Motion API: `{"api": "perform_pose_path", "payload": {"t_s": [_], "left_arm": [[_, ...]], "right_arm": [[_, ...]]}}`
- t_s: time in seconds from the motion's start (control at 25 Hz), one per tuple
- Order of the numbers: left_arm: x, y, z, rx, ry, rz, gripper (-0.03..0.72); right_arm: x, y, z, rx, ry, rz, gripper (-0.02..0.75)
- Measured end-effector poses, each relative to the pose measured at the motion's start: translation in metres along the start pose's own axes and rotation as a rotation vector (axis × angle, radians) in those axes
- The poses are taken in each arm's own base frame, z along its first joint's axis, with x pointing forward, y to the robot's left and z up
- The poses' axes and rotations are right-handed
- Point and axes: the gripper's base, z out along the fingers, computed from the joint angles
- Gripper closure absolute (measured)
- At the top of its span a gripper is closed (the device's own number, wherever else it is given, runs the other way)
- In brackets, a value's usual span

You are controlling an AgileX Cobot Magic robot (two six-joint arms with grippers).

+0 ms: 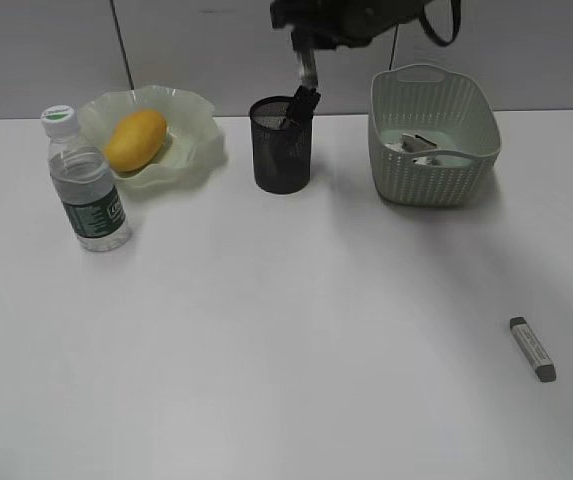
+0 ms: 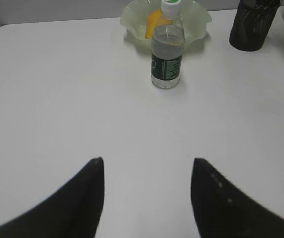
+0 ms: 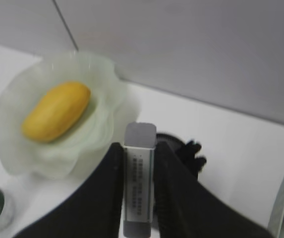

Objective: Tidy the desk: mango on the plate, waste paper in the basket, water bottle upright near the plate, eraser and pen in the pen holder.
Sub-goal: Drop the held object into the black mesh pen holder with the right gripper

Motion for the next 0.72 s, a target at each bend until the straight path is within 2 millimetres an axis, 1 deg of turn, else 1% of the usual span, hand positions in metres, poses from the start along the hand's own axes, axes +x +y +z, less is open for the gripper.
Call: {"api": "perform_pose_path", "payload": {"t_s": [0.04, 0.16, 0.28, 0.52, 0.72], "left_arm": [[0.000, 0.000, 0.000, 0.000, 0.000, 0.000, 0.261], [0.000, 0.000, 0.000, 0.000, 0.000, 0.000, 0.262], [0.000, 0.000, 0.000, 0.000, 0.000, 0.000, 0.269], [0.000, 0.000, 0.000, 0.000, 0.000, 0.000, 0.281], [0.000, 0.000, 0.000, 0.000, 0.000, 0.000, 0.281]], "right_arm": [[-0.004, -0.001, 0.002, 0.006, -0.058, -0.002, 0.582], [-0.004, -0.005, 0.014, 0.022, -0.151, 0.003, 0.582], [0.007, -0.009, 0.033, 0.038, -0.183, 0.006, 0.582], [0.034, -0.016, 0.063, 0.055, -0.151, 0.006, 0.582], [0.049, -0.020, 0.076, 0.063, -0.119, -0.019, 0.582]]}}
